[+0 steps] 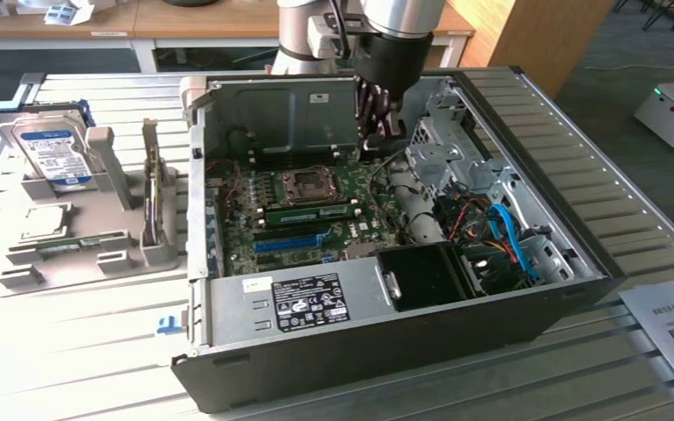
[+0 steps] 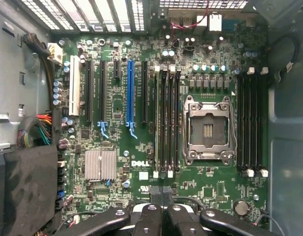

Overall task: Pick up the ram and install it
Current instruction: 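Press down the ram until it locks into place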

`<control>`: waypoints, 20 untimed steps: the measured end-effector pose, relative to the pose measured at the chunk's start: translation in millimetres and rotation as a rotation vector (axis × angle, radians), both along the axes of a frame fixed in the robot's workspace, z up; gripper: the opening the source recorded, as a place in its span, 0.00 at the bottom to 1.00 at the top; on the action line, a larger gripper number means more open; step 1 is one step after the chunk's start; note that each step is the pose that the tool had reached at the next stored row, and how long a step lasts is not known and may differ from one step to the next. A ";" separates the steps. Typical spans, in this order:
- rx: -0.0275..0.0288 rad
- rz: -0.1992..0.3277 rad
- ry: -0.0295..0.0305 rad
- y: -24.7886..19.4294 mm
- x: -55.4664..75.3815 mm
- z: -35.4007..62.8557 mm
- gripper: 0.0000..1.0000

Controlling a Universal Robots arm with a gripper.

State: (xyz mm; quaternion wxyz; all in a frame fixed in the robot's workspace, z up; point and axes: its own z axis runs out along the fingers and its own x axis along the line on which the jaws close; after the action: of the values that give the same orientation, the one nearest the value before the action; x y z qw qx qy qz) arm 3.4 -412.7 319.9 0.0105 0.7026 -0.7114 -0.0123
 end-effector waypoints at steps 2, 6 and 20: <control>-0.0001 0.000 0.0000 0.0 0.0 -1.3 0.10; -0.0001 0.000 0.0000 0.0 0.0 -5.0 0.10; 0.0000 0.000 0.0000 0.0 0.0 -21.1 0.10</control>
State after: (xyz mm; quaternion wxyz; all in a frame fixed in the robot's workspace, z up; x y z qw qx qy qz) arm 3.4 -412.7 298.8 0.0105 0.7026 -0.7114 -0.0123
